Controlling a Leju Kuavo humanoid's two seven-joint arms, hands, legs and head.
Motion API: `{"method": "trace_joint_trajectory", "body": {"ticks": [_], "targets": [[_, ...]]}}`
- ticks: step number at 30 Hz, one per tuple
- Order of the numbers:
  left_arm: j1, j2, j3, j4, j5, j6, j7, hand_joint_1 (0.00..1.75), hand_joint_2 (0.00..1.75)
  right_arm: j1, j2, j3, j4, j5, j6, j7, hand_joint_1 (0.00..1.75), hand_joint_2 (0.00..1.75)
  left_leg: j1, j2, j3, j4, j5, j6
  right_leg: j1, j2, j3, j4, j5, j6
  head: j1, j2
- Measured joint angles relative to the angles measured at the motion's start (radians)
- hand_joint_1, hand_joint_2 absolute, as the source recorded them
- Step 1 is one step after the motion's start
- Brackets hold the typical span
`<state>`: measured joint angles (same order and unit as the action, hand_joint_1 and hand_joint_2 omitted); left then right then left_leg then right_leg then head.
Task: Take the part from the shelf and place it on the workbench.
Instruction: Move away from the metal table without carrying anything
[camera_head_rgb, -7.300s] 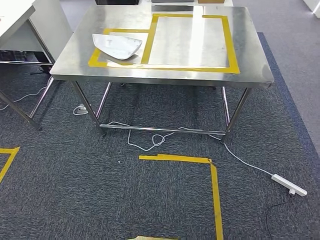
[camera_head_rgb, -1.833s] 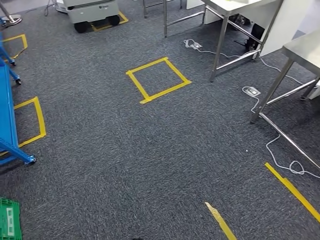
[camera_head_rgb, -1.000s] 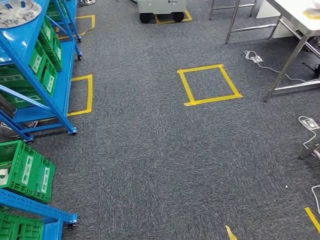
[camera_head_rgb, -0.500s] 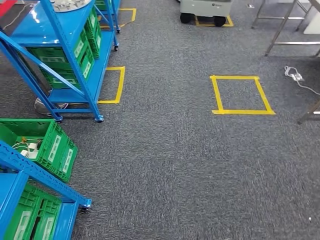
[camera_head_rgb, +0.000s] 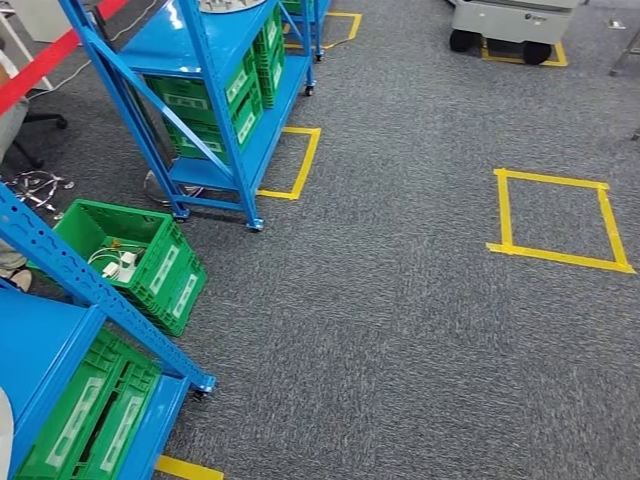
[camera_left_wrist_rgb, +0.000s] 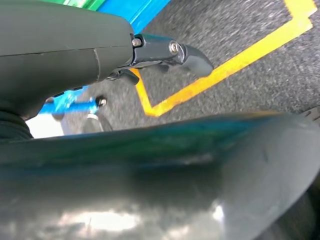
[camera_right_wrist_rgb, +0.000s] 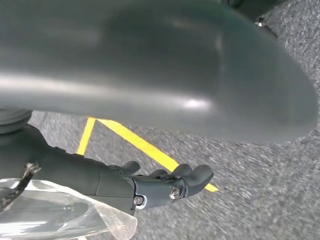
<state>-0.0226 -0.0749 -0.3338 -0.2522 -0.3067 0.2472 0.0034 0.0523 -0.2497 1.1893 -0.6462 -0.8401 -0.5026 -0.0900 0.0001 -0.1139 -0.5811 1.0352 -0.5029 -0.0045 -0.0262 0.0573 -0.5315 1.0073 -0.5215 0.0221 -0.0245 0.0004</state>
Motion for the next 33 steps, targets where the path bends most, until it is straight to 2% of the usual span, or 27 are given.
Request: {"method": "trace_joint_trajectory", "body": {"ticks": [2, 3, 4, 5, 6, 7, 8, 9, 10, 12, 13, 14, 16, 17, 18, 19, 20, 21, 22, 23, 24, 25, 27, 29, 30, 31, 33], "targets": [[-0.003, 0.000, 0.000, 0.000, 0.000, 0.000, 0.000, 0.00, 0.00, 0.001, 0.002, 0.000, 0.002, 0.001, -0.001, 0.000, 0.00, 0.00, -0.002, 0.067, -0.047, 0.101, -0.056, -0.008, 0.004, -0.034, 0.005, -0.004, -0.002, -0.012, -0.004, 0.000], [-0.005, 0.000, 0.000, 0.000, 0.000, -0.001, 0.000, 0.00, 0.00, 0.002, 0.002, 0.000, 0.003, 0.000, -0.001, -0.001, 0.00, 0.00, -0.001, 0.088, -0.081, 0.170, -0.086, -0.011, 0.006, -0.051, 0.006, -0.004, -0.004, -0.017, -0.005, 0.000], [-0.006, 0.000, 0.000, 0.000, 0.000, -0.002, 0.000, 0.00, 0.00, 0.002, 0.002, 0.000, 0.005, 0.000, -0.002, -0.001, 0.00, 0.00, -0.001, 0.100, -0.110, 0.230, -0.108, -0.013, 0.009, -0.069, 0.007, -0.004, -0.006, -0.019, -0.005, 0.000], [-0.005, 0.000, 0.000, 0.000, -0.001, -0.002, 0.000, 0.00, 0.00, 0.002, 0.002, 0.000, 0.006, 0.000, -0.002, -0.001, 0.00, 0.00, 0.000, 0.104, -0.125, 0.261, -0.111, -0.013, 0.011, -0.085, 0.009, -0.004, -0.008, -0.021, -0.005, 0.000], [-0.003, 0.000, 0.000, 0.000, -0.001, -0.003, 0.000, 0.00, 0.00, 0.001, 0.002, 0.000, 0.008, 0.000, -0.002, -0.001, 0.00, 0.00, 0.000, 0.106, -0.121, 0.254, -0.095, -0.012, 0.013, -0.099, 0.011, -0.004, -0.010, -0.022, -0.006, 0.000], [-0.002, 0.000, 0.000, 0.000, -0.001, -0.004, 0.000, 0.00, 0.00, -0.001, 0.003, 0.000, 0.009, -0.001, -0.002, -0.001, 0.00, 0.00, -0.001, 0.111, -0.096, 0.208, -0.063, -0.009, 0.014, -0.112, 0.014, -0.004, -0.012, -0.021, -0.006, 0.000], [-0.001, 0.000, 0.000, 0.000, -0.001, -0.004, 0.000, 0.00, 0.00, -0.002, 0.004, 0.000, 0.010, -0.001, -0.002, -0.002, 0.00, 0.00, -0.004, 0.123, -0.062, 0.142, -0.026, -0.003, 0.016, -0.123, 0.018, -0.004, -0.015, -0.021, -0.006, 0.000], [-0.002, 0.000, 0.000, 0.000, -0.001, -0.004, 0.000, 0.00, 0.00, -0.003, 0.006, 0.000, 0.010, -0.001, -0.001, -0.002, 0.00, 0.00, -0.011, 0.149, -0.025, 0.073, 0.000, 0.005, 0.018, -0.134, 0.022, -0.004, -0.018, -0.019, -0.005, 0.000], [-0.004, 0.001, 0.000, 0.000, -0.001, -0.004, 0.000, 0.00, 0.00, -0.003, 0.008, 0.000, 0.011, -0.001, -0.001, -0.004, 0.00, 0.00, -0.018, 0.174, 0.002, 0.020, 0.014, 0.013, 0.020, -0.145, 0.024, -0.003, -0.022, -0.015, -0.006, 0.000], [-0.007, 0.002, 0.000, 0.000, -0.001, -0.004, 0.000, 0.00, 0.00, -0.005, 0.012, 0.000, 0.014, -0.003, 0.002, -0.008, 0.00, 0.00, -0.029, 0.199, 0.020, -0.022, 0.013, 0.022, 0.023, -0.169, 0.028, -0.004, -0.028, -0.007, -0.005, 0.000], [-0.007, 0.003, 0.000, 0.000, -0.001, -0.005, 0.000, 0.00, 0.00, -0.008, 0.013, 0.000, 0.015, -0.004, 0.004, -0.010, 0.00, 0.00, -0.029, 0.188, 0.021, -0.027, 0.015, 0.024, 0.024, -0.181, 0.033, -0.005, -0.030, -0.003, -0.006, 0.000], [-0.005, 0.002, 0.000, 0.000, -0.001, -0.005, 0.000, 0.00, 0.00, -0.011, 0.013, 0.000, 0.017, -0.005, 0.006, -0.011, 0.00, 0.00, -0.026, 0.175, 0.024, -0.035, 0.018, 0.027, 0.023, -0.180, 0.037, -0.005, -0.034, 0.002, -0.006, 0.000], [-0.003, 0.002, 0.000, 0.000, -0.001, -0.006, 0.000, 0.00, 0.00, -0.015, 0.015, 0.000, 0.019, -0.005, 0.008, -0.015, 0.00, 0.00, -0.017, 0.152, 0.033, -0.050, 0.026, 0.035, 0.021, -0.133, 0.020, 0.038, -0.065, 0.010, -0.003, 0.000], [-0.005, 0.001, 0.000, 0.000, -0.001, -0.006, 0.000, 0.00, 0.00, -0.015, 0.016, 0.001, 0.021, -0.005, 0.009, -0.016, 0.00, 0.00, -0.014, 0.141, 0.036, -0.053, 0.029, 0.037, 0.018, -0.098, -0.007, 0.092, -0.093, 0.013, 0.000, 0.000], [-0.006, 0.000, 0.000, 0.000, -0.001, -0.006, 0.000, 0.00, 0.00, -0.014, 0.016, 0.001, 0.024, -0.005, 0.009, -0.017, 0.00, 0.00, -0.012, 0.127, 0.035, -0.054, 0.029, 0.040, 0.016, -0.074, -0.044, 0.163, -0.123, 0.016, 0.002, 0.000], [-0.008, -0.001, 0.000, 0.000, -0.001, -0.006, 0.000, 0.00, 0.00, -0.013, 0.016, 0.001, 0.027, -0.006, 0.009, -0.017, 0.00, 0.00, -0.011, 0.113, 0.035, -0.054, 0.029, 0.040, 0.015, -0.063, -0.081, 0.231, -0.147, 0.019, 0.002, 0.000], [-0.007, -0.002, 0.000, 0.000, -0.001, -0.006, 0.000, 0.00, 0.00, -0.012, 0.017, 0.001, 0.030, -0.008, 0.009, -0.017, 0.00, 0.00, -0.010, 0.098, 0.036, -0.053, 0.029, 0.040, 0.013, -0.060, -0.109, 0.276, -0.154, 0.021, 0.003, 0.000], [-0.006, -0.003, 0.000, 0.000, -0.001, -0.006, 0.000, 0.00, 0.00, -0.011, 0.017, 0.001, 0.033, -0.009, 0.009, -0.017, 0.00, 0.00, -0.008, 0.084, 0.037, -0.052, 0.028, 0.039, 0.012, -0.059, -0.120, 0.283, -0.140, 0.024, 0.003, 0.000], [-0.004, -0.003, 0.000, 0.000, -0.002, -0.006, 0.000, 0.00, 0.00, -0.010, 0.017, 0.001, 0.035, -0.009, 0.009, -0.017, 0.00, 0.00, -0.005, 0.069, 0.040, -0.051, 0.026, 0.035, 0.009, -0.056, -0.109, 0.246, -0.104, 0.028, 0.003, 0.000], [-0.003, -0.003, 0.000, 0.000, -0.002, -0.006, 0.001, 0.00, 0.00, -0.011, 0.017, 0.001, 0.037, -0.009, 0.009, -0.018, 0.00, 0.00, -0.002, 0.055, 0.043, -0.048, 0.023, 0.030, 0.004, -0.045, -0.085, 0.182, -0.060, 0.033, 0.003, 0.000], [-0.003, -0.003, 0.000, 0.000, -0.002, -0.006, 0.001, 0.00, 0.00, -0.011, 0.018, 0.002, 0.039, -0.010, 0.009, -0.019, 0.00, 0.00, 0.000, 0.043, 0.044, -0.043, 0.018, 0.024, -0.002, -0.022, -0.056, 0.115, -0.028, 0.038, 0.004, 0.000], [-0.004, -0.003, 0.000, 0.000, -0.002, -0.006, 0.001, 0.00, 0.00, -0.011, 0.019, 0.002, 0.040, -0.010, 0.009, -0.020, 0.00, 0.00, 0.001, 0.030, 0.041, -0.036, 0.014, 0.017, -0.007, 0.001, -0.031, 0.059, -0.009, 0.039, 0.006, 0.000], [-0.006, -0.002, 0.000, 0.000, -0.003, -0.006, 0.001, 0.00, 0.00, -0.012, 0.022, 0.002, 0.044, -0.011, 0.010, -0.020, 0.00, 0.00, 0.001, 0.009, 0.031, -0.027, 0.013, 0.005, -0.008, 0.027, -0.010, 0.020, -0.012, 0.030, 0.008, 0.000], [-0.003, -0.002, 0.000, 0.000, -0.004, -0.005, 0.002, 0.00, 0.00, -0.012, 0.022, 0.002, 0.046, -0.013, 0.014, -0.020, 0.00, 0.00, 0.005, -0.008, 0.023, -0.025, 0.016, -0.004, -0.005, 0.008, -0.005, 0.017, -0.011, 0.014, 0.007, 0.000], [0.000, -0.001, 0.000, 0.000, -0.004, -0.005, 0.002, 0.00, 0.00, -0.013, 0.022, 0.002, 0.047, -0.015, 0.016, -0.020, 0.00, 0.00, 0.005, 0.003, 0.019, -0.018, 0.011, -0.009, -0.005, -0.003, -0.004, 0.017, -0.010, 0.008, 0.006, 0.000], [0.001, -0.001, 0.000, 0.000, -0.005, -0.006, 0.002, 0.00, 0.00, -0.013, 0.022, 0.002, 0.049, -0.017, 0.018, -0.022, 0.00, 0.00, 0.004, 0.025, 0.007, 0.006, -0.004, -0.013, -0.004, -0.016, -0.003, 0.016, -0.009, 0.001, 0.002, 0.000], [-0.001, -0.001, 0.000, 0.000, -0.006, -0.007, 0.000, 0.00, 0.00, -0.011, 0.022, 0.002, 0.054, -0.020, 0.018, -0.026, 0.00, 0.00, 0.002, 0.082, -0.046, 0.115, -0.060, -0.019, 0.000, -0.045, -0.001, 0.015, -0.011, -0.012, -0.005, 0.000]]}}
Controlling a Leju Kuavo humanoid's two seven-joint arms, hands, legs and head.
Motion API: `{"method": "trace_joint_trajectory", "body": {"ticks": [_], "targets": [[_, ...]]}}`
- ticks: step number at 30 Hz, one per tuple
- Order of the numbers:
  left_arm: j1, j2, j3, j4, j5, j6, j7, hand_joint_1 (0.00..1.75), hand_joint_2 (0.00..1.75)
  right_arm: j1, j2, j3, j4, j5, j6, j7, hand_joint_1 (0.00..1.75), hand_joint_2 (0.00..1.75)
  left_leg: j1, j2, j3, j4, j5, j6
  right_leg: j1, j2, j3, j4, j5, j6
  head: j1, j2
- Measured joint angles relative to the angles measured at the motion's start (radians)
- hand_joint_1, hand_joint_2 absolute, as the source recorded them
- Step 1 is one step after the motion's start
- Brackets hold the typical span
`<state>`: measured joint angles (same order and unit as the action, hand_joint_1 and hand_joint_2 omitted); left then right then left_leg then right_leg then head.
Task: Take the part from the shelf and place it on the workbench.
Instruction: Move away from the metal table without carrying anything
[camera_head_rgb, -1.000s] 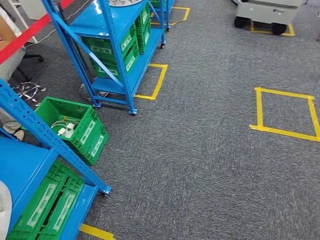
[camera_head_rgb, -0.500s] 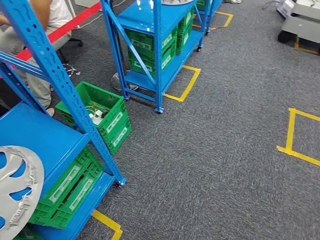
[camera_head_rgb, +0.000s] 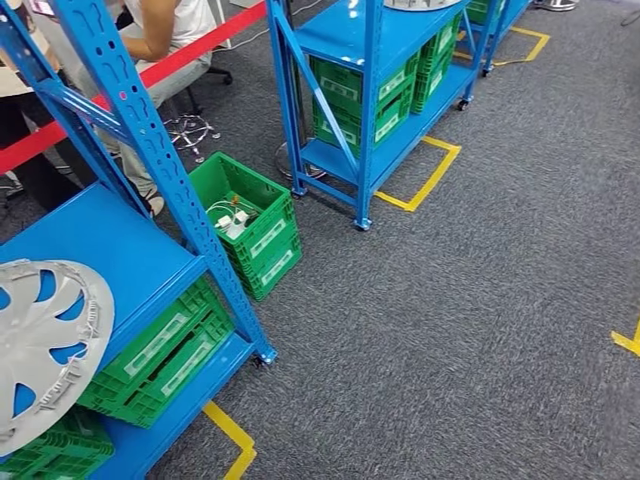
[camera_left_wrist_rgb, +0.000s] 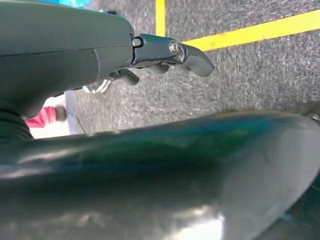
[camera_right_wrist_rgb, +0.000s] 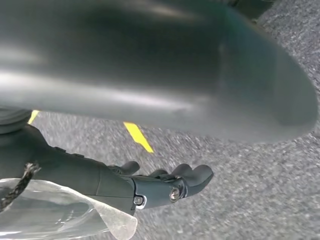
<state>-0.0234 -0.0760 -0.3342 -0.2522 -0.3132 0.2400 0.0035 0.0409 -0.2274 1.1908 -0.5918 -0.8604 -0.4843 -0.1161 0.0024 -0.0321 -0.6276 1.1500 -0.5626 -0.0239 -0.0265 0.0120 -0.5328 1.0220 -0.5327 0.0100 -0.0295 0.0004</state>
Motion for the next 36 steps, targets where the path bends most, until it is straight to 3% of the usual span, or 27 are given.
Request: {"method": "trace_joint_trajectory", "body": {"ticks": [2, 3, 4, 5, 7, 9, 11, 12, 14, 16, 17, 18, 19, 21, 22, 23, 25, 27, 28, 29, 31, 33, 34, 35, 36], "targets": [[0.001, 0.000, 0.000, 0.000, 0.002, -0.001, -0.004, 0.00, 0.00, 0.003, 0.000, -0.001, 0.006, -0.002, -0.008, -0.004, 0.00, 0.00, 0.001, 0.020, -0.064, 0.129, -0.048, -0.001, 0.006, -0.032, 0.002, 0.000, -0.004, -0.008, -0.002, 0.000], [0.004, 0.000, 0.000, 0.000, 0.005, -0.002, -0.006, 0.00, 0.00, 0.005, -0.001, -0.001, 0.008, -0.003, -0.016, -0.004, 0.00, 0.00, 0.001, 0.023, -0.079, 0.157, -0.048, 0.001, 0.010, -0.047, 0.003, 0.000, -0.007, -0.011, -0.002, 0.000], [0.009, 0.000, 0.000, 0.000, 0.009, -0.002, -0.008, 0.00, 0.00, 0.005, -0.001, -0.002, 0.008, -0.003, -0.026, -0.002, 0.00, 0.00, 0.000, 0.025, -0.073, 0.145, -0.028, 0.005, 0.012, -0.059, 0.006, 0.000, -0.009, -0.012, -0.002, 0.000], [0.013, 0.000, 0.000, 0.000, 0.014, -0.001, -0.010, 0.00, 0.00, 0.006, -0.003, -0.002, 0.007, -0.003, -0.037, 0.002, 0.00, 0.00, -0.003, 0.032, -0.049, 0.096, 0.006, 0.012, 0.015, -0.071, 0.011, 0.000, -0.012, -0.012, -0.002, 0.000], [0.018, 0.001, 0.000, 0.000, 0.024, 0.003, -0.012, 0.00, 0.00, 0.010, -0.006, -0.003, -0.001, -0.003, -0.056, 0.016, 0.00, 0.00, -0.017, 0.076, 0.018, -0.037, 0.067, 0.036, 0.020, -0.093, 0.019, -0.001, -0.021, -0.010, -0.002, 0.000], [0.018, 0.003, 0.000, 0.000, 0.034, 0.010, -0.016, 0.00, 0.00, 0.016, -0.013, -0.003, -0.015, -0.002, -0.071, 0.034, 0.00, 0.00, -0.031, 0.110, 0.054, -0.112, 0.078, 0.052, 0.024, -0.118, 0.022, -0.002, -0.029, -0.004, -0.001, 0.000], [0.023, 0.004, 0.000, 0.000, 0.045, 0.020, -0.022, 0.00, 0.00, 0.017, -0.022, -0.002, -0.032, 0.000, -0.080, 0.050, 0.00, 0.00, -0.034, 0.097, 0.056, -0.126, 0.074, 0.056, 0.025, -0.143, 0.032, -0.005, -0.032, 0.003, -0.001, 0.000], [0.029, 0.004, 0.001, 0.000, 0.051, 0.025, -0.026, 0.00, 0.00, 0.016, -0.027, -0.002, -0.042, 0.003, -0.083, 0.057, 0.00, 0.00, -0.031, 0.085, 0.060, -0.134, 0.078, 0.057, 0.024, -0.139, 0.037, -0.005, -0.036, 0.007, -0.001, 0.000], [0.039, 0.005, 0.002, 0.000, 0.064, 0.034, -0.038, 0.00, 0.00, 0.016, -0.035, 0.002, -0.059, 0.012, -0.086, 0.068, 0.00, 0.00, -0.022, 0.064, 0.069, -0.152, 0.087, 0.062, 0.021, -0.087, 0.025, 0.029, -0.061, 0.016, 0.001, 0.000], [0.042, 0.006, 0.008, 0.000, 0.085, 0.040, -0.057, 0.00, 0.00, 0.019, -0.043, 0.015, -0.072, 0.021, -0.086, 0.076, 0.00, 0.00, -0.016, 0.040, 0.073, -0.158, 0.091, 0.064, 0.016, -0.027, -0.034, 0.146, -0.118, 0.023, 0.005, 0.000], [0.043, 0.007, 0.012, 0.000, 0.097, 0.041, -0.066, 0.00, 0.00, 0.021, -0.047, 0.022, -0.076, 0.025, -0.087, 0.078, 0.00, 0.00, -0.015, 0.026, 0.072, -0.158, 0.091, 0.064, 0.015, -0.016, -0.071, 0.216, -0.144, 0.027, 0.006, 0.000], [0.046, 0.007, 0.017, 0.000, 0.107, 0.043, -0.073, 0.00, 0.00, 0.022, -0.050, 0.029, -0.079, 0.030, -0.087, 0.080, 0.00, 0.00, -0.014, 0.012, 0.073, -0.158, 0.091, 0.063, 0.014, -0.013, -0.099, 0.263, -0.152, 0.030, 0.007, 0.000], [0.050, 0.008, 0.022, 0.000, 0.116, 0.044, -0.077, 0.00, 0.00, 0.023, -0.053, 0.034, -0.081, 0.034, -0.087, 0.080, 0.00, 0.00, -0.012, -0.003, 0.075, -0.157, 0.090, 0.061, 0.013, -0.013, -0.112, 0.273, -0.138, 0.033, 0.007, 0.000], [0.060, 0.009, 0.033, 0.000, 0.132, 0.047, -0.082, 0.00, 0.00, 0.021, -0.055, 0.045, -0.083, 0.047, -0.086, 0.076, 0.00, 0.00, -0.005, -0.031, 0.081, -0.153, 0.084, 0.053, 0.006, -0.002, -0.080, 0.175, -0.060, 0.041, 0.006, 0.000], [0.064, 0.010, 0.039, 0.000, 0.141, 0.049, -0.083, 0.00, 0.00, 0.018, -0.055, 0.053, -0.084, 0.054, -0.084, 0.073, 0.00, 0.00, -0.003, -0.044, 0.082, -0.149, 0.080, 0.046, 0.001, 0.023, -0.053, 0.109, -0.028, 0.046, 0.008, 0.000], [0.066, 0.010, 0.046, 0.000, 0.151, 0.052, -0.084, 0.00, 0.00, 0.016, -0.055, 0.062, -0.084, 0.061, -0.082, 0.068, 0.00, 0.00, -0.002, -0.057, 0.080, -0.142, 0.076, 0.038, -0.004, 0.050, -0.029, 0.055, -0.009, 0.047, 0.010, 0.000], [0.069, 0.012, 0.061, 0.000, 0.167, 0.054, -0.084, 0.00, 0.00, 0.011, -0.053, 0.077, -0.084, 0.065, -0.075, 0.057, 0.00, 0.00, 0.000, -0.082, 0.068, -0.132, 0.074, 0.024, -0.006, 0.083, -0.008, 0.016, -0.011, 0.039, 0.014, 0.000], [0.076, 0.013, 0.073, 0.000, 0.177, 0.054, -0.079, 0.00, 0.00, 0.007, -0.053, 0.085, -0.083, 0.061, -0.065, 0.043, 0.00, 0.00, 0.003, -0.103, 0.060, -0.130, 0.076, 0.016, -0.005, 0.059, -0.003, 0.014, -0.011, 0.023, 0.014, 0.000], [0.082, 0.013, 0.078, 0.000, 0.181, 0.055, -0.075, 0.00, 0.00, 0.004, -0.052, 0.088, -0.080, 0.059, -0.059, 0.036, 0.00, 0.00, 0.002, -0.095, 0.056, -0.123, 0.071, 0.012, -0.006, 0.047, -0.001, 0.014, -0.011, 0.018, 0.012, 0.000], [0.086, 0.013, 0.083, -0.001, 0.184, 0.055, -0.072, 0.00, 0.00, 0.001, -0.051, 0.090, -0.077, 0.058, -0.052, 0.029, 0.00, 0.00, 0.001, -0.072, 0.045, -0.100, 0.057, 0.008, -0.006, 0.034, 0.001, 0.012, -0.011, 0.013, 0.007, 0.000], [0.088, 0.012, 0.091, -0.003, 0.192, 0.056, -0.069, 0.00, 0.00, -0.003, -0.050, 0.096, -0.068, 0.055, -0.041, 0.017, 0.00, 0.00, 0.000, -0.009, -0.008, 0.009, 0.001, 0.000, -0.003, 0.003, 0.005, 0.011, -0.014, 0.004, -0.001, 0.000], [0.089, 0.011, 0.100, -0.006, 0.200, 0.057, -0.068, 0.00, 0.00, -0.004, -0.049, 0.101, -0.059, 0.051, -0.035, 0.009, 0.00, 0.00, 0.000, 0.020, -0.071, 0.133, -0.044, -0.002, 0.003, -0.032, 0.009, 0.011, -0.020, -0.003, -0.002, 0.000], [0.090, 0.011, 0.105, -0.007, 0.202, 0.058, -0.069, 0.00, 0.00, -0.004, -0.049, 0.102, -0.055, 0.049, -0.034, 0.007, 0.00, 0.00, 0.000, 0.024, -0.083, 0.155, -0.041, 0.000, 0.006, -0.047, 0.011, 0.011, -0.023, -0.005, -0.002, 0.000], [0.093, 0.010, 0.108, -0.008, 0.205, 0.060, -0.069, 0.00, 0.00, -0.006, -0.049, 0.103, -0.052, 0.047, -0.033, 0.007, 0.00, 0.00, -0.001, 0.026, -0.076, 0.140, -0.020, 0.006, 0.010, -0.061, 0.015, 0.011, -0.027, -0.006, -0.003, 0.000], [0.095, 0.010, 0.112, -0.009, 0.207, 0.062, -0.070, 0.00, 0.00, -0.007, -0.048, 0.103, -0.051, 0.044, -0.032, 0.007, 0.00, 0.00, -0.005, 0.033, -0.052, 0.090, 0.015, 0.015, 0.013, -0.074, 0.021, 0.010, -0.030, -0.007, -0.003, 0.000]]}}
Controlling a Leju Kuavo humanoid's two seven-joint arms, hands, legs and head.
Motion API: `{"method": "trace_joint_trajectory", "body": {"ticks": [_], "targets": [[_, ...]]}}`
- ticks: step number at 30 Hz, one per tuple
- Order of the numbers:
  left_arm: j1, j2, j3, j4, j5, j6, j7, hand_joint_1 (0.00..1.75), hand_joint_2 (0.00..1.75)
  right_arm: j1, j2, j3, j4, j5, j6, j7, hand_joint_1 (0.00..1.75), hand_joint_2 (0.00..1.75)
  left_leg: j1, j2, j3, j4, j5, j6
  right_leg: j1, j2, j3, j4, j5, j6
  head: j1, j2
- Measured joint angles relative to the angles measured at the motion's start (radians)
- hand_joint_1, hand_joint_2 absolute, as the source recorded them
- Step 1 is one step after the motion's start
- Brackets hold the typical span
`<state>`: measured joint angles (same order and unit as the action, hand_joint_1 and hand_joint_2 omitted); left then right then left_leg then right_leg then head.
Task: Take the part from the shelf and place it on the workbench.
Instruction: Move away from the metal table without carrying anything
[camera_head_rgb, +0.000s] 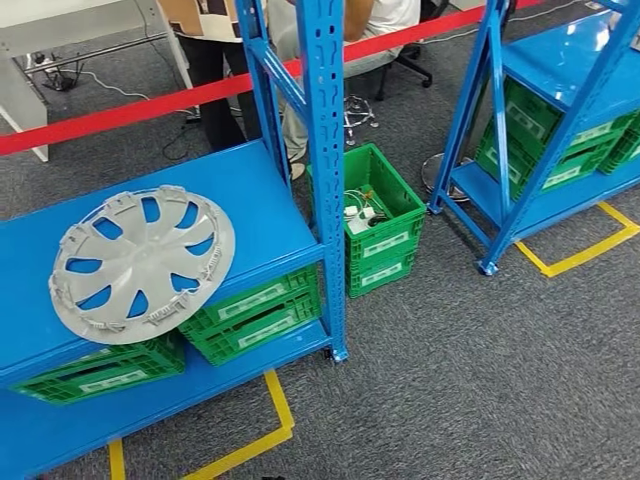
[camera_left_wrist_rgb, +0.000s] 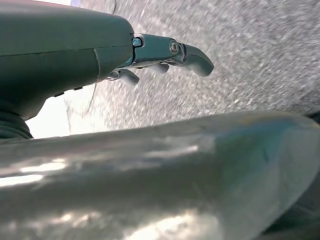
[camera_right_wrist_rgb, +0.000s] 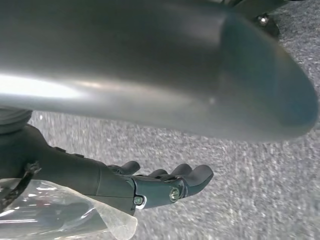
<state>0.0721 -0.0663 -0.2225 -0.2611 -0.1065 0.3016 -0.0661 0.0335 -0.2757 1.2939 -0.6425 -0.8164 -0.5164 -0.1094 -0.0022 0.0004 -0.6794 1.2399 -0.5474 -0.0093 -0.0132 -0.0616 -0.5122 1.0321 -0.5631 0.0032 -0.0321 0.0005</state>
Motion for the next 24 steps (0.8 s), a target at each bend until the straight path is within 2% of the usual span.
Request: {"method": "trace_joint_trajectory", "body": {"ticks": [1, 2, 4, 6, 7, 9, 10, 11, 12, 13, 14, 15, 16, 17, 18, 19, 20, 21, 22, 23, 24], "targets": [[0.002, 0.000, 0.004, 0.000, 0.001, 0.003, -0.001, 0.00, 0.00, -0.001, 0.002, 0.000, 0.001, -0.004, 0.002, 0.001, 0.00, 0.00, -0.008, 0.020, 0.034, -0.067, 0.034, 0.015, 0.002, -0.012, 0.003, -0.001, -0.004, 0.000, 0.000, 0.000], [0.002, 0.001, 0.008, -0.001, 0.002, 0.007, -0.003, 0.00, 0.00, -0.002, 0.006, 0.001, 0.002, -0.008, 0.005, 0.001, 0.00, 0.00, -0.016, 0.044, 0.066, -0.129, 0.055, 0.030, 0.006, -0.024, 0.006, -0.002, -0.009, 0.001, 0.001, 0.000], [-0.004, 0.003, 0.017, -0.001, 0.004, 0.013, -0.008, 0.00, 0.00, -0.004, 0.014, 0.002, 0.008, -0.017, 0.014, 0.003, 0.00, 0.00, -0.030, 0.076, 0.099, -0.197, 0.063, 0.048, 0.009, -0.049, 0.008, -0.006, -0.016, 0.005, 0.002, 0.000], [-0.008, 0.002, 0.023, -0.001, 0.005, 0.016, -0.011, 0.00, 0.00, -0.011, 0.019, 0.002, 0.019, -0.025, 0.023, 0.003, 0.00, 0.00, -0.030, 0.059, 0.104, -0.213, 0.062, 0.051, 0.010, -0.070, 0.021, -0.012, -0.020, 0.011, 0.001, 0.000], [-0.008, 0.002, 0.025, -0.001, 0.006, 0.016, -0.012, 0.00, 0.00, -0.015, 0.021, 0.003, 0.024, -0.027, 0.027, 0.002, 0.00, 0.00, -0.026, 0.048, 0.108, -0.223, 0.067, 0.052, 0.010, -0.057, 0.025, -0.010, -0.024, 0.015, 0.001, 0.000], [-0.013, 0.000, 0.029, 0.000, 0.006, 0.017, -0.014, 0.00, 0.00, -0.020, 0.026, 0.004, 0.035, -0.031, 0.031, -0.003, 0.00, 0.00, -0.016, 0.026, 0.120, -0.243, 0.078, 0.056, 0.008, 0.003, 0.007, 0.042, -0.057, 0.021, 0.003, 0.000], [-0.017, -0.002, 0.031, 0.000, 0.007, 0.018, -0.015, 0.00, 0.00, -0.021, 0.030, 0.005, 0.041, -0.033, 0.033, -0.005, 0.00, 0.00, -0.015, 0.014, 0.122, -0.246, 0.079, 0.057, 0.005, 0.036, -0.024, 0.098, -0.085, 0.025, 0.004, 0.000], [-0.022, -0.004, 0.033, 0.001, 0.008, 0.021, -0.017, 0.00, 0.00, -0.019, 0.034, 0.006, 0.048, -0.036, 0.034, -0.008, 0.00, 0.00, -0.014, 0.001, 0.122, -0.246, 0.079, 0.059, 0.002, 0.052, -0.060, 0.162, -0.113, 0.028, 0.005, 0.000], [-0.026, -0.006, 0.036, 0.002, 0.008, 0.023, -0.020, 0.00, 0.00, -0.018, 0.038, 0.007, 0.056, -0.039, 0.034, -0.010, 0.00, 0.00, -0.013, -0.014, 0.122, -0.246, 0.077, 0.058, 0.000, 0.058, -0.094, 0.217, -0.130, 0.033, 0.005, 0.000], [-0.028, -0.008, 0.038, 0.003, 0.009, 0.026, -0.022, 0.00, 0.00, -0.017, 0.042, 0.007, 0.064, -0.041, 0.033, -0.011, 0.00, 0.00, -0.012, -0.029, 0.124, -0.246, 0.076, 0.057, -0.003, 0.060, -0.117, 0.246, -0.128, 0.037, 0.005, 0.000], [-0.028, -0.010, 0.040, 0.005, 0.010, 0.028, -0.024, 0.00, 0.00, -0.016, 0.046, 0.008, 0.071, -0.043, 0.033, -0.013, 0.00, 0.00, -0.010, -0.044, 0.127, -0.245, 0.073, 0.053, -0.005, 0.061, -0.122, 0.237, -0.104, 0.041, 0.005, 0.000], [-0.028, -0.011, 0.042, 0.008, 0.012, 0.029, -0.026, 0.00, 0.00, -0.016, 0.050, 0.008, 0.078, -0.044, 0.033, -0.016, 0.00, 0.00, -0.007, -0.059, 0.132, -0.243, 0.070, 0.048, -0.009, 0.066, -0.109, 0.191, -0.062, 0.047, 0.005, 0.000], [-0.028, -0.012, 0.044, 0.010, 0.014, 0.031, -0.027, 0.00, 0.00, -0.017, 0.055, 0.008, 0.085, -0.045, 0.033, -0.021, 0.00, 0.00, -0.003, -0.072, 0.135, -0.238, 0.065, 0.041, -0.015, 0.081, -0.085, 0.128, -0.020, 0.053, 0.006, 0.000], [-0.029, -0.012, 0.046, 0.013, 0.016, 0.033, -0.028, 0.00, 0.00, -0.017, 0.061, 0.008, 0.092, -0.046, 0.034, -0.026, 0.00, 0.00, -0.001, -0.086, 0.135, -0.231, 0.059, 0.033, -0.020, 0.108, -0.061, 0.070, 0.008, 0.057, 0.009, 0.000], [-0.032, -0.011, 0.049, 0.015, 0.018, 0.035, -0.030, 0.00, 0.00, -0.017, 0.067, 0.008, 0.099, -0.048, 0.037, -0.031, 0.00, 0.00, 0.000, -0.097, 0.132, -0.224, 0.055, 0.026, -0.023, 0.130, -0.042, 0.030, 0.022, 0.055, 0.013, 0.000], [-0.034, -0.011, 0.052, 0.017, 0.020, 0.038, -0.033, 0.00, 0.00, -0.018, 0.073, 0.008, 0.106, -0.050, 0.040, -0.036, 0.00, 0.00, 0.001, -0.109, 0.127, -0.218, 0.053, 0.019, -0.023, 0.145, -0.032, 0.014, 0.020, 0.049, 0.016, 0.000], [-0.036, -0.011, 0.055, 0.020, 0.022, 0.040, -0.035, 0.00, 0.00, -0.019, 0.077, 0.008, 0.112, -0.052, 0.043, -0.040, 0.00, 0.00, 0.002, -0.120, 0.122, -0.216, 0.053, 0.014, -0.020, 0.147, -0.028, 0.012, 0.015, 0.040, 0.017, 0.000], [-0.036, -0.011, 0.057, 0.022, 0.022, 0.042, -0.038, 0.00, 0.00, -0.020, 0.081, 0.008, 0.117, -0.054, 0.045, -0.044, 0.00, 0.00, 0.004, -0.131, 0.118, -0.217, 0.055, 0.009, -0.020, 0.135, -0.025, 0.012, 0.015, 0.029, 0.016, 0.000], [-0.036, -0.011, 0.060, 0.025, 0.023, 0.044, -0.039, 0.00, 0.00, -0.022, 0.086, 0.008, 0.121, -0.054, 0.046, -0.046, 0.00, 0.00, 0.004, -0.128, 0.116, -0.214, 0.053, 0.004, -0.020, 0.123, -0.023, 0.010, 0.016, 0.024, 0.014, 0.000], [-0.036, -0.011, 0.062, 0.027, 0.023, 0.045, -0.040, 0.00, 0.00, -0.022, 0.089, 0.008, 0.125, -0.055, 0.046, -0.048, 0.00, 0.00, 0.003, -0.109, 0.109, -0.201, 0.046, -0.001, -0.020, 0.110, -0.020, 0.007, 0.016, 0.018, 0.010, 0.000], [-0.038, -0.011, 0.064, 0.028, 0.023, 0.046, -0.041, 0.00, 0.00, -0.022, 0.092, 0.008, 0.129, -0.055, 0.047, -0.050, 0.00, 0.00, 0.002, -0.081, 0.093, -0.168, 0.028, -0.006, -0.021, 0.095, -0.016, 0.004, 0.015, 0.013, 0.007, 0.000]]}}
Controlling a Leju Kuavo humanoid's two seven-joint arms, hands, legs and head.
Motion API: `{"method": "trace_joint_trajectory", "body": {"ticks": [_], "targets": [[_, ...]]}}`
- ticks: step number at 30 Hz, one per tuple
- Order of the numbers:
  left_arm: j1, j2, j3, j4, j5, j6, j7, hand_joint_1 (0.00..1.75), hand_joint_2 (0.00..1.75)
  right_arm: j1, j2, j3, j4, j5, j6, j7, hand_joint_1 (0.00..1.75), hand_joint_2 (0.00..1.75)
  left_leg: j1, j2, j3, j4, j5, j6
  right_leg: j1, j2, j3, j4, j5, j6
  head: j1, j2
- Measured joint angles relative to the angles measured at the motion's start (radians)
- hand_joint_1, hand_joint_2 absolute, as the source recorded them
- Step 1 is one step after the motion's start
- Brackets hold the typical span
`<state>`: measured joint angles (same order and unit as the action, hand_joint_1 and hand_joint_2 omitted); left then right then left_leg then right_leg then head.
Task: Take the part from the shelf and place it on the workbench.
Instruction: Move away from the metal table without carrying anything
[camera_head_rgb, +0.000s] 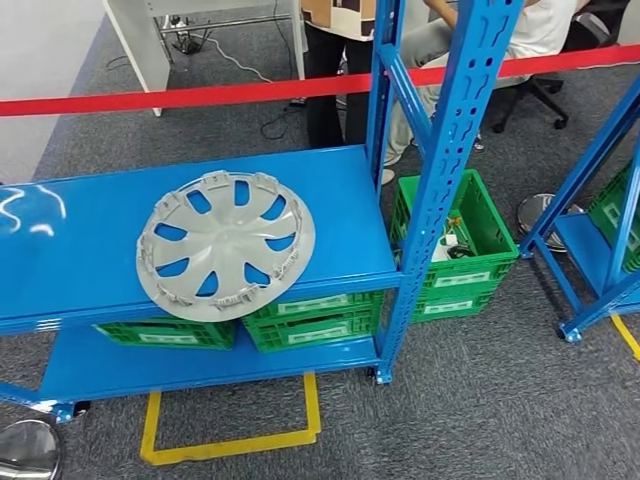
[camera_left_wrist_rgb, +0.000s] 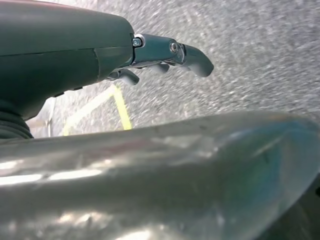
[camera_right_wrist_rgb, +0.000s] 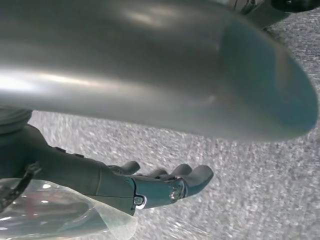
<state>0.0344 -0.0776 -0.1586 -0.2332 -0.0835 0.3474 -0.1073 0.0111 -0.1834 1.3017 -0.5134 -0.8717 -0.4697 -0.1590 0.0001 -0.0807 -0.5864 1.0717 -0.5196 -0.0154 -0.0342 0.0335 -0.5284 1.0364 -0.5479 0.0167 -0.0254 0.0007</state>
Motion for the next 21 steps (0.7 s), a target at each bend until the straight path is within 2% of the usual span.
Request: {"method": "trace_joint_trajectory", "body": {"ticks": [1, 2, 3, 4, 5, 6, 8, 9, 10, 12, 14, 15, 16, 18, 19, 20, 21], "targets": [[-0.002, 0.000, 0.001, 0.000, 0.000, 0.001, -0.002, 0.00, 0.00, 0.001, 0.001, 0.000, 0.003, -0.002, 0.001, -0.002, 0.00, 0.00, 0.000, 0.034, -0.027, 0.053, -0.026, -0.005, 0.001, -0.015, 0.004, -0.001, -0.002, -0.005, -0.004, 0.000], [-0.005, 0.000, 0.002, 0.001, 0.000, 0.003, -0.004, 0.00, 0.00, 0.002, 0.002, 0.000, 0.006, -0.004, 0.002, -0.004, 0.00, 0.00, 0.001, 0.057, -0.061, 0.119, -0.054, -0.008, 0.003, -0.029, 0.007, -0.002, -0.006, -0.009, -0.007, 0.000], [-0.007, 0.000, 0.002, 0.002, -0.001, 0.005, -0.006, 0.00, 0.00, 0.003, 0.002, -0.001, 0.009, -0.007, 0.004, -0.006, 0.00, 0.00, 0.002, 0.068, -0.097, 0.185, -0.077, -0.010, 0.005, -0.043, 0.010, -0.002, -0.010, -0.012, -0.007, 0.000], [-0.008, 0.000, 0.002, 0.002, -0.001, 0.008, -0.007, 0.00, 0.00, 0.004, 0.003, -0.001, 0.012, -0.011, 0.006, -0.008, 0.00, 0.00, 0.004, 0.072, -0.122, 0.228, -0.084, -0.011, 0.006, -0.054, 0.013, -0.002, -0.013, -0.013, -0.007, 0.000], [-0.007, 0.000, 0.002, 0.003, -0.002, 0.012, -0.007, 0.00, 0.00, 0.004, 0.004, -0.001, 0.013, -0.015, 0.009, -0.010, 0.00, 0.00, 0.005, 0.073, -0.131, 0.240, -0.073, -0.010, 0.007, -0.061, 0.017, -0.002, -0.017, -0.013, -0.007, 0.000], [-0.006, 0.000, 0.002, 0.004, -0.003, 0.016, -0.007, 0.00, 0.00, 0.003, 0.004, -0.003, 0.015, -0.020, 0.013, -0.012, 0.00, 0.00, 0.005, 0.074, -0.120, 0.212, -0.042, -0.007, 0.007, -0.067, 0.023, -0.002, -0.021, -0.013, -0.007, 0.000], [-0.005, 0.001, 0.002, 0.007, -0.004, 0.025, -0.006, 0.00, 0.00, 0.002, 0.006, -0.010, 0.015, -0.033, 0.022, -0.015, 0.00, 0.00, 0.002, 0.076, -0.063, 0.089, 0.036, 0.007, 0.008, -0.071, 0.033, -0.004, -0.030, -0.012, -0.007, 0.000], [-0.006, 0.001, 0.002, 0.010, -0.004, 0.029, -0.005, 0.00, 0.00, 0.001, 0.009, -0.014, 0.015, -0.039, 0.025, -0.017, 0.00, 0.00, -0.002, 0.079, -0.035, 0.031, 0.060, 0.015, 0.009, -0.072, 0.036, -0.005, -0.034, -0.010, -0.006, 0.000], [-0.008, 0.002, 0.002, 0.011, -0.005, 0.032, -0.005, 0.00, 0.00, 0.000, 0.011, -0.019, 0.016, -0.044, 0.028, -0.019, 0.00, 0.00, -0.006, 0.081, -0.017, -0.006, 0.064, 0.023, 0.009, -0.073, 0.036, -0.006, -0.036, -0.006, -0.006, 0.000], [-0.012, 0.002, 0.002, 0.014, -0.006, 0.036, -0.004, 0.00, 0.00, -0.003, 0.015, -0.026, 0.018, -0.051, 0.032, -0.021, 0.00, 0.00, -0.011, 0.083, -0.007, -0.032, 0.050, 0.032, 0.009, -0.077, 0.036, -0.013, -0.037, 0.003, -0.007, 0.000], [-0.011, 0.001, 0.003, 0.015, -0.008, 0.038, -0.004, 0.00, 0.00, -0.004, 0.015, -0.032, 0.019, -0.055, 0.034, -0.022, 0.00, 0.00, -0.005, 0.081, 0.009, -0.057, 0.050, 0.037, 0.008, -0.072, 0.040, -0.017, -0.043, 0.013, -0.007, 0.000], [-0.011, 0.001, 0.003, 0.016, -0.009, 0.040, -0.004, 0.00, 0.00, -0.004, 0.015, -0.035, 0.020, -0.057, 0.035, -0.022, 0.00, 0.00, -0.002, 0.080, 0.018, -0.069, 0.052, 0.039, 0.009, -0.064, 0.034, 0.002, -0.057, 0.016, -0.006, 0.000], [-0.011, 0.000, 0.003, 0.017, -0.010, 0.041, -0.004, 0.00, 0.00, -0.005, 0.015, -0.038, 0.020, -0.059, 0.035, -0.022, 0.00, 0.00, 0.001, 0.080, 0.026, -0.079, 0.054, 0.041, 0.009, -0.053, 0.014, 0.043, -0.079, 0.017, -0.004, 0.000], [-0.016, -0.002, 0.003, 0.019, -0.013, 0.044, -0.004, 0.00, 0.00, -0.005, 0.015, -0.042, 0.022, -0.065, 0.037, -0.020, 0.00, 0.00, -0.002, 0.077, 0.031, -0.082, 0.051, 0.045, 0.010, -0.039, -0.062, 0.171, -0.128, 0.020, -0.002, 0.000], [-0.017, -0.004, 0.003, 0.019, -0.013, 0.045, -0.004, 0.00, 0.00, -0.004, 0.015, -0.044, 0.023, -0.068, 0.038, -0.017, 0.00, 0.00, -0.003, 0.074, 0.034, -0.082, 0.049, 0.047, 0.010, -0.037, -0.098, 0.221, -0.135, 0.020, -0.002, 0.000], [-0.018, -0.005, 0.003, 0.019, -0.014, 0.047, -0.003, 0.00, 0.00, -0.002, 0.015, -0.045, 0.024, -0.071, 0.038, -0.015, 0.00, 0.00, -0.004, 0.072, 0.038, -0.081, 0.045, 0.046, 0.011, -0.037, -0.120, 0.239, -0.122, 0.021, -0.002, 0.000], [-0.018, -0.006, 0.003, 0.020, -0.014, 0.049, -0.003, 0.00, 0.00, -0.001, 0.015, -0.047, 0.025, -0.072, 0.038, -0.013, 0.00, 0.00, -0.004, 0.069, 0.044, -0.081, 0.041, 0.045, 0.011, -0.037, -0.122, 0.218, -0.089, 0.021, -0.002, 0.000]]}}
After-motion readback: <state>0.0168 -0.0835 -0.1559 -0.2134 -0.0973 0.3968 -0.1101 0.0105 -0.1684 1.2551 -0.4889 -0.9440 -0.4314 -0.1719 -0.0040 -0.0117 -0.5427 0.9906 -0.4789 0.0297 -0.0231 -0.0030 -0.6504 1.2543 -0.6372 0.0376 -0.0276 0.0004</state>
